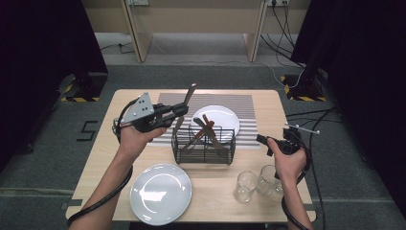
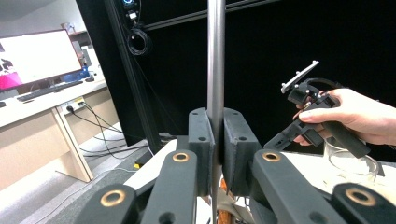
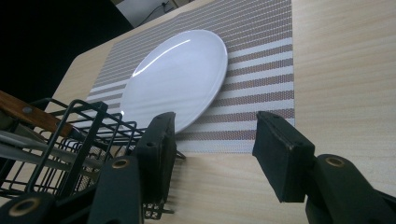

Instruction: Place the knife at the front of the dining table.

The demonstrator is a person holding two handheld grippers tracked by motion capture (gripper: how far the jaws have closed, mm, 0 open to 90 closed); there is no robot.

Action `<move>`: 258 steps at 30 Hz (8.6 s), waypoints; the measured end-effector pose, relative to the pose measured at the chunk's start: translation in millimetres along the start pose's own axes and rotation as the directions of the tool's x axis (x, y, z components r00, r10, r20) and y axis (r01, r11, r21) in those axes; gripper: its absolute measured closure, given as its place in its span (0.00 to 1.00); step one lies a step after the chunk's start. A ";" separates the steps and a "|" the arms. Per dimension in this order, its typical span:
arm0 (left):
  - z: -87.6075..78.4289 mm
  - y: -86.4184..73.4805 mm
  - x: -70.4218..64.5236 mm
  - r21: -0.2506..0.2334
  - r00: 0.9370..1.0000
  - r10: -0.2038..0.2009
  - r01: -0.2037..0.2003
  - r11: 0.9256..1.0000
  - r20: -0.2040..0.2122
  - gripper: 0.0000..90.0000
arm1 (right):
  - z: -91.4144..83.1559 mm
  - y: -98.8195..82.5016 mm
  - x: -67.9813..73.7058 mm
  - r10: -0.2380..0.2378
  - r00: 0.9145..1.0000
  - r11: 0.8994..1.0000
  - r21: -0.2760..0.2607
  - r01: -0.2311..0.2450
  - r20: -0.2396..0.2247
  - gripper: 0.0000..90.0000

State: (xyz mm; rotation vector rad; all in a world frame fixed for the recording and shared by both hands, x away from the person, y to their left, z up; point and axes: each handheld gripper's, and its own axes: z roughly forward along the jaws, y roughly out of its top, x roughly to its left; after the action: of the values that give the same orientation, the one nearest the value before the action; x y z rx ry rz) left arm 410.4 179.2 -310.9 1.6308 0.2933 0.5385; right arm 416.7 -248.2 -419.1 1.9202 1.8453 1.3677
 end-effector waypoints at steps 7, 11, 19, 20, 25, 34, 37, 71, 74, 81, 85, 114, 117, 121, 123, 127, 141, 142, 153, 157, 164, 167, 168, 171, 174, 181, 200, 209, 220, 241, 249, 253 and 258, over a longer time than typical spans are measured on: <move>-2.8 -1.3 0.9 0.001 1.000 -0.002 0.002 1.000 -0.007 0.92 | 0.1 -0.1 0.2 -0.001 1.000 1.000 -0.001 0.001 0.000 0.54; -4.9 -1.5 1.9 0.001 1.000 0.000 0.000 1.000 -0.011 0.92 | 0.1 0.1 0.0 0.000 1.000 1.000 0.000 0.000 0.000 0.54; -10.4 -4.4 6.1 0.004 0.999 -0.013 0.013 1.000 -0.032 0.92 | 0.9 -0.2 0.1 0.000 1.000 1.000 0.002 0.000 0.000 0.54; -10.4 -4.4 6.1 0.004 0.999 -0.013 0.013 1.000 -0.032 0.92 | 0.9 -0.2 0.1 0.000 1.000 1.000 0.002 0.000 0.000 0.54; -11.9 -5.7 7.0 0.005 0.999 -0.015 0.016 1.000 -0.038 0.92 | 0.9 -0.2 0.3 -0.001 1.000 1.000 0.002 0.001 0.001 0.54; -14.2 -8.0 8.6 0.007 0.999 -0.018 0.019 1.000 -0.049 0.92 | -0.4 0.2 0.7 0.002 1.000 1.000 -0.002 -0.002 -0.001 0.54; -15.6 -8.7 9.5 0.009 0.998 -0.019 0.019 1.000 -0.054 0.92 | -0.6 0.3 0.6 0.001 1.000 1.000 -0.004 -0.001 0.000 0.54; -24.8 -16.9 17.7 0.031 0.994 -0.037 0.040 0.999 -0.107 0.92 | -0.2 0.6 0.3 -0.001 1.000 1.000 -0.002 0.001 -0.001 0.54; -25.6 -18.0 18.5 0.029 0.993 -0.045 0.048 0.998 -0.110 0.92 | -0.2 0.6 0.4 -0.001 1.000 1.000 -0.002 0.001 -0.001 0.54; -26.9 -19.8 20.5 0.036 0.991 -0.047 0.052 0.998 -0.125 0.92 | 0.0 0.6 0.4 -0.001 1.000 1.000 -0.001 0.001 -0.001 0.54; -27.5 -21.0 22.0 0.042 0.990 -0.050 0.056 0.998 -0.133 0.92 | -0.6 0.8 0.5 0.001 1.000 1.000 -0.003 -0.001 -0.002 0.54; -30.9 -40.8 36.9 0.124 0.972 -0.048 0.078 0.989 -0.229 0.92 | 0.6 0.4 0.4 0.001 1.000 1.000 0.001 -0.001 -0.002 0.54; -30.2 -42.8 38.8 0.135 0.971 -0.035 0.068 0.989 -0.238 0.92 | 0.3 0.5 0.3 0.000 1.000 1.000 0.000 0.000 -0.001 0.54; -29.3 -46.7 40.5 0.144 0.970 -0.050 0.086 0.986 -0.237 0.92 | 0.4 0.6 0.0 0.000 1.000 1.000 0.000 0.000 -0.001 0.54; -28.9 -48.4 41.7 0.153 0.969 -0.048 0.087 0.984 -0.243 0.92 | 0.4 0.5 0.2 0.000 1.000 1.000 0.000 0.000 -0.001 0.54; -28.8 -53.0 44.9 0.182 0.965 -0.017 0.067 0.981 -0.263 0.92 | 0.4 0.4 0.5 -0.001 1.000 1.000 -0.001 0.001 -0.001 0.54; -27.9 -69.4 51.4 0.226 0.956 -0.022 0.091 0.970 -0.292 0.92 | -0.1 0.5 0.2 0.000 1.000 1.000 -0.003 0.000 -0.001 0.54; -27.7 -70.2 51.9 0.230 0.956 -0.020 0.091 0.969 -0.293 0.92 | -0.4 0.6 0.2 0.001 1.000 1.000 -0.003 -0.001 0.000 0.54; -24.5 -81.8 58.1 0.266 0.952 -0.023 0.109 0.958 -0.305 0.92 | -0.8 1.1 -0.5 0.001 1.000 1.000 -0.006 -0.001 -0.001 0.54; -23.2 -85.3 59.7 0.281 0.951 -0.021 0.112 0.953 -0.308 0.92 | -0.7 0.9 -0.4 0.001 1.000 1.000 -0.006 -0.001 0.001 0.54; -19.8 -91.2 63.0 0.307 0.951 -0.018 0.118 0.944 -0.310 0.92 | -0.5 0.9 -0.3 0.002 1.000 1.000 -0.005 -0.002 -0.002 0.54; -18.1 -93.5 64.4 0.321 0.951 -0.017 0.122 0.939 -0.310 0.92 | -0.6 1.0 -0.8 -0.001 1.000 1.000 -0.007 0.001 0.000 0.54; -17.8 -94.1 64.8 0.323 0.950 -0.016 0.121 0.939 -0.310 0.92 | -0.7 1.0 -0.8 -0.001 1.000 1.000 -0.006 0.001 0.000 0.54; -15.9 -96.7 66.1 0.337 0.950 -0.011 0.121 0.934 -0.312 0.92 | -0.7 1.1 -0.7 0.000 1.000 1.000 -0.007 0.000 -0.001 0.54; -14.3 -97.9 67.4 0.348 0.950 -0.007 0.121 0.930 -0.311 0.92 | -0.8 1.2 -0.6 0.002 1.000 1.000 -0.007 -0.002 -0.001 0.54; -10.1 -101.4 69.9 0.375 0.950 0.005 0.118 0.919 -0.312 0.92 | -0.5 1.1 -1.0 0.002 1.000 1.000 -0.006 -0.002 -0.001 0.54; -2.2 -117.8 78.6 0.410 0.945 -0.022 0.162 0.898 -0.326 0.92 | -0.7 0.9 -1.1 0.003 1.000 1.000 -0.004 -0.003 -0.002 0.54; 3.1 -122.5 81.1 0.434 0.946 -0.020 0.166 0.885 -0.322 0.92 | -1.5 1.1 -1.5 0.006 1.000 1.000 -0.007 -0.006 -0.003 0.54; 7.5 -130.3 84.9 0.448 0.945 -0.024 0.176 0.877 -0.325 0.92 | -2.0 1.4 -1.7 0.007 1.000 1.000 -0.008 -0.007 -0.003 0.54; 24.7 -144.9 90.3 0.475 0.951 -0.027 0.179 0.862 -0.308 0.92 | -2.4 1.6 -2.6 0.008 1.000 1.000 -0.009 -0.008 -0.006 0.54; 26.6 -151.8 92.6 0.485 0.951 -0.033 0.186 0.855 -0.306 0.92 | -3.6 2.1 -3.5 0.010 1.000 1.000 -0.011 -0.010 -0.009 0.54; 28.6 -154.1 94.1 0.492 0.952 -0.033 0.188 0.850 -0.305 0.92 | -3.5 2.0 -3.5 0.010 1.000 1.000 -0.009 -0.010 -0.011 0.54; 32.5 -155.9 94.5 0.501 0.953 -0.031 0.186 0.845 -0.301 0.92 | -2.8 1.7 -3.4 0.010 1.000 1.000 -0.006 -0.010 -0.012 0.53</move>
State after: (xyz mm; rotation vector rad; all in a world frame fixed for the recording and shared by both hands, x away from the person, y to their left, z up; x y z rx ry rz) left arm 526.3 218.9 -449.8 2.0496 0.8028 0.6404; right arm 416.6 -252.8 -418.1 1.9255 1.8368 1.3888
